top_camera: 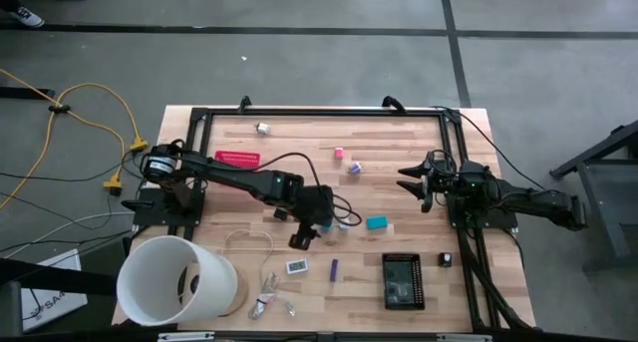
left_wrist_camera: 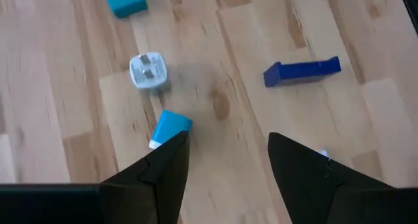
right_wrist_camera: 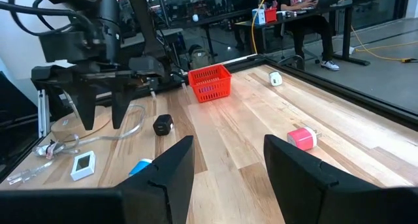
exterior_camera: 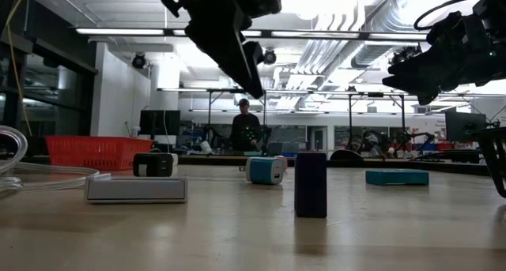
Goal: Pick & Place Office items
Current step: Put the white digital clock into the red bin
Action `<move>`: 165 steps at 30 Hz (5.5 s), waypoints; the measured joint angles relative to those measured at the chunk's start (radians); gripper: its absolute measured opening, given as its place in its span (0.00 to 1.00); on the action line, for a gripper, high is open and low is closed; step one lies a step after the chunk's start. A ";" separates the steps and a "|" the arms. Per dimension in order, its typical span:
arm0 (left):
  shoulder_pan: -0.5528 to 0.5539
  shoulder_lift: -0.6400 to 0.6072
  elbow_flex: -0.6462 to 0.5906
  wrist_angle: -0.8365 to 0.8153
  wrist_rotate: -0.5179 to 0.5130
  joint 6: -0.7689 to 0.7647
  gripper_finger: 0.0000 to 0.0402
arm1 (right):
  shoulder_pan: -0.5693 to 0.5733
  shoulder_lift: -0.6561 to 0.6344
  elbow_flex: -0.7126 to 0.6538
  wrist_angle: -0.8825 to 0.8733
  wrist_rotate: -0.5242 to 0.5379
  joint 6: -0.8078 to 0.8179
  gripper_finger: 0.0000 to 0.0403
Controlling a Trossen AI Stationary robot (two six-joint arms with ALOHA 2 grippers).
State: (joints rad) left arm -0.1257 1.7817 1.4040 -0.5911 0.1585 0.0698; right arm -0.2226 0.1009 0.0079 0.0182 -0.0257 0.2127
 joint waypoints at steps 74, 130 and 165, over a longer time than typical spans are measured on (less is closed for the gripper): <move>-0.227 0.114 0.000 -0.009 -0.101 -0.608 0.50 | 0.000 0.005 0.000 0.000 0.000 0.000 0.43; -0.299 0.140 -0.002 -0.090 -0.242 -0.798 0.51 | 0.000 0.005 0.000 0.000 0.000 0.000 0.43; -0.331 0.170 0.000 -0.079 -0.269 -0.827 0.59 | 0.000 0.005 0.000 0.000 0.000 0.000 0.43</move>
State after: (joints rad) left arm -0.4568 1.9516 1.4036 -0.6701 -0.1105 -0.7570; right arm -0.2230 0.1059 0.0080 0.0181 -0.0257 0.2130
